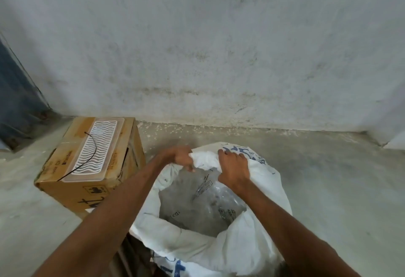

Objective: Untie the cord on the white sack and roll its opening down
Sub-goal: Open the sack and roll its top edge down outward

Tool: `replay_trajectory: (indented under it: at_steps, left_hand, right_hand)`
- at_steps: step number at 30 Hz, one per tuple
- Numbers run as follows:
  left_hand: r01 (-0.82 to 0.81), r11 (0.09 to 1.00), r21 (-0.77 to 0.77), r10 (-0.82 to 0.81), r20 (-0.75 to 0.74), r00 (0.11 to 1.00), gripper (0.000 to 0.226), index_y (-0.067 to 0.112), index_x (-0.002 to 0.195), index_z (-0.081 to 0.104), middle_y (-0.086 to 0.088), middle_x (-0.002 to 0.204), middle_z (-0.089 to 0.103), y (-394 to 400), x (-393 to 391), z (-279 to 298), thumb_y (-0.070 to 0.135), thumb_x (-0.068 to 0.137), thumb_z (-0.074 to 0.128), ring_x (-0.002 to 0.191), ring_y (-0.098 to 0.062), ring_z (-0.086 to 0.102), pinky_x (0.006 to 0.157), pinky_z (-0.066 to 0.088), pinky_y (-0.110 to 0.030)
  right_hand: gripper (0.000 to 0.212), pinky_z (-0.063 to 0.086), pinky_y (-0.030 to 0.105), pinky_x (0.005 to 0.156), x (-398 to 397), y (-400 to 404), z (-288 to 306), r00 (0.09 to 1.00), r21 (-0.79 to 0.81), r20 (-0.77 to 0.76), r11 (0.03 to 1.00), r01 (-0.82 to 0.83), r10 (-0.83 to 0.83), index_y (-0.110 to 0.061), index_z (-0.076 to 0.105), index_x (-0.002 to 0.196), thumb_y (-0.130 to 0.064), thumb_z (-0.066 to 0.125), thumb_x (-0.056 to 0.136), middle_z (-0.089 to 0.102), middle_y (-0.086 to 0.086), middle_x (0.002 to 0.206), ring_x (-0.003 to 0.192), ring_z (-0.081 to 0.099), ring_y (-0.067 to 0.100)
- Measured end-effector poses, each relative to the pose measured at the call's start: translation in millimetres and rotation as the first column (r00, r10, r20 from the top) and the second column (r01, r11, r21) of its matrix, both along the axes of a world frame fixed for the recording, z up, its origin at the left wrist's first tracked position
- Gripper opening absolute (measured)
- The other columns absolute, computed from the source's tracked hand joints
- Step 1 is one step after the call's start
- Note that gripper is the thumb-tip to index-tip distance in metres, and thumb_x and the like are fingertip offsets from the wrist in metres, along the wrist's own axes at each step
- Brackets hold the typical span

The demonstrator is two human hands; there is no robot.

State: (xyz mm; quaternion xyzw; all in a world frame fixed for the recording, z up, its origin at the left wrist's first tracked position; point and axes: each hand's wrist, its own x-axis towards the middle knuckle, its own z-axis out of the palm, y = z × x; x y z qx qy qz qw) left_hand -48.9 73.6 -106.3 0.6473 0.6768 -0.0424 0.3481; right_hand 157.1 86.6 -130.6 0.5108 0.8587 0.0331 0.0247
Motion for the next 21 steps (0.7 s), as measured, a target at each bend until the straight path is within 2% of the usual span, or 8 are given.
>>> replay_trajectory:
  at_steps: [2, 4, 7, 10, 13, 15, 18, 21]
  left_hand:
    - [0.01, 0.995, 0.095, 0.004, -0.139, 0.99, 0.071, 0.013, 0.13, 0.057, -0.009, 0.128, 0.062, 1.8, 1.9, -6.5, 0.041, 0.072, 0.086, 0.107, -0.026, 0.06, 0.092, 0.05, -0.035]
    - [0.112, 0.945, 0.308, 0.004, -0.352, 0.936, 0.105, 0.014, 0.146, 0.036, -0.013, 0.142, 0.046, -3.3, 14.7, -19.1, 0.046, 0.061, 0.089, 0.122, -0.032, 0.053, 0.102, 0.047, -0.045]
    - [0.313, 0.783, 0.538, -0.018, -0.482, 0.876, 0.101, 0.015, 0.143, 0.036, -0.007, 0.13, 0.048, -11.3, 41.4, -36.5, 0.044, 0.06, 0.085, 0.115, -0.028, 0.055, 0.1, 0.045, -0.042]
    - [0.172, 0.791, 0.588, 0.131, -0.436, 0.89, 0.08, 0.017, 0.132, 0.045, -0.003, 0.117, 0.059, -3.5, 53.6, -47.4, 0.046, 0.067, 0.08, 0.102, -0.026, 0.061, 0.083, 0.048, -0.038]
    - [0.095, 0.869, 0.485, 0.15, -0.441, 0.885, 0.046, 0.021, 0.119, 0.058, 0.0, 0.106, 0.069, 13.8, 60.1, -33.2, 0.037, 0.078, 0.071, 0.095, -0.024, 0.068, 0.071, 0.044, -0.031]
    - [0.049, 0.937, 0.346, 0.085, -0.361, 0.929, 0.039, 0.02, 0.114, 0.063, 0.0, 0.107, 0.07, 28.6, 54.0, -22.3, 0.033, 0.078, 0.071, 0.097, -0.025, 0.069, 0.074, 0.048, -0.031]
    - [0.027, 0.998, 0.051, -0.018, -0.18, 0.984, 0.046, 0.008, 0.117, 0.068, -0.006, 0.116, 0.068, 45.3, 35.2, -10.8, 0.02, 0.075, 0.081, 0.096, -0.026, 0.063, 0.078, 0.047, -0.029]
    - [0.021, 0.999, -0.043, -0.027, -0.137, 0.99, 0.051, 0.005, 0.118, 0.067, -0.007, 0.111, 0.065, 51.0, 28.7, -10.8, 0.023, 0.074, 0.086, 0.089, -0.021, 0.056, 0.071, 0.045, -0.026]
  right_hand:
    - [0.04, 0.048, 0.032, 0.073, -0.9, 9.2, 3.9, 0.998, -0.124, -0.067, 0.992, 0.011, -0.02, -0.014, 0.059, 0.112, -0.02, 0.072, 0.075, 0.068, 0.006, 0.104, 0.096, 0.068, 0.027]
    - [0.041, 0.049, 0.032, 0.074, -4.5, 24.2, 12.0, 0.99, -0.259, -0.124, 0.965, 0.036, -0.071, -0.008, 0.061, 0.114, -0.024, 0.071, 0.078, 0.068, 0.01, 0.108, 0.1, 0.067, 0.029]
    - [0.049, 0.054, 0.035, 0.077, -11.8, 48.1, 30.5, 0.98, -0.548, -0.116, 0.833, 0.074, -0.163, -0.001, 0.063, 0.117, -0.013, 0.076, 0.071, 0.069, 0.012, 0.108, 0.097, 0.067, 0.028]
    - [0.056, 0.056, 0.039, 0.091, -13.5, 66.5, 39.2, 0.988, -0.719, -0.047, 0.692, 0.07, -0.148, -0.008, 0.071, 0.11, -0.012, 0.078, 0.055, 0.07, 0.009, 0.113, 0.103, 0.066, 0.029]
    - [0.057, 0.058, 0.039, 0.088, -10.2, 70.8, 29.6, 0.983, -0.639, -0.101, 0.767, 0.052, -0.151, -0.012, 0.069, 0.116, -0.016, 0.079, 0.06, 0.07, 0.008, 0.113, 0.103, 0.068, 0.029]
    - [0.065, 0.053, 0.041, 0.092, -2.2, 60.2, 19.6, 0.987, -0.402, -0.134, 0.915, 0.028, -0.09, -0.019, 0.059, 0.128, -0.026, 0.078, 0.065, 0.066, 0.005, 0.119, 0.11, 0.064, 0.029]
    - [0.096, 0.032, 0.058, 0.108, 9.6, 30.2, 3.7, 0.989, -0.003, 0.093, 0.994, 0.113, -0.112, -0.024, 0.029, 0.148, -0.039, 0.081, 0.069, 0.047, 0.007, 0.14, 0.131, 0.047, 0.034]
    - [0.091, 0.046, 0.047, 0.1, 17.0, 20.5, -15.5, 0.974, -0.061, 0.066, 0.973, 0.221, -0.217, -0.022, 0.029, 0.149, -0.029, 0.082, 0.076, 0.055, 0.005, 0.136, 0.123, 0.057, 0.028]
